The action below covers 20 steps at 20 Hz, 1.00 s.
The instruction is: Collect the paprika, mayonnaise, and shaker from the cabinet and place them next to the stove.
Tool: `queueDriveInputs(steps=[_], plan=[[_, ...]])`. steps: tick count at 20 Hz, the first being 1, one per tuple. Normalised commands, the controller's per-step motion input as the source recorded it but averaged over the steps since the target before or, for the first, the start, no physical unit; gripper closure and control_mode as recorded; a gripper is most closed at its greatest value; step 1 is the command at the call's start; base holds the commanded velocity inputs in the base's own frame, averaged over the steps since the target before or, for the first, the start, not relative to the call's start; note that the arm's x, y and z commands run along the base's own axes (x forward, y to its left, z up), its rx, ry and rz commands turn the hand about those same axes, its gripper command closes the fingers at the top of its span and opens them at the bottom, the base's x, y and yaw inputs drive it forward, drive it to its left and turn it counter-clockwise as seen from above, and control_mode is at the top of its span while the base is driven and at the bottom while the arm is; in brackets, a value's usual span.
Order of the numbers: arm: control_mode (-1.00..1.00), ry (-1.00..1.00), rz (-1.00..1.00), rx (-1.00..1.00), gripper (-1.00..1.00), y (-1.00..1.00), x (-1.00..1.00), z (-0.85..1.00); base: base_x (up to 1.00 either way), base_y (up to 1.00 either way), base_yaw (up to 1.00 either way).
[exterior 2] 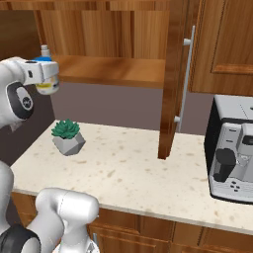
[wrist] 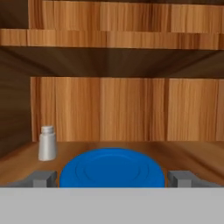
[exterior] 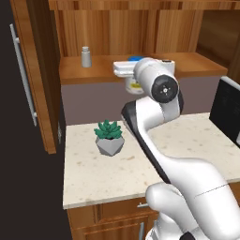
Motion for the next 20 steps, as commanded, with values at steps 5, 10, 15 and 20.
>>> queueDriveInputs(steps=[5,10,15,20], plan=[[-1.00,0.00,-0.04,0.00,1.00,0.00,-0.84,0.00,0.00,0.00,0.00],[-1.00,0.00,-0.03,0.00,1.00,-0.06,-0.85,0.00,0.00,0.00,0.00],[-1.00,0.01,-0.01,0.00,1.00,-0.24,-0.89,0.00,0.00,0.00,0.00],[-1.00,0.02,0.00,0.01,1.00,-0.52,-0.59,0.00,0.00,0.00,0.00]])
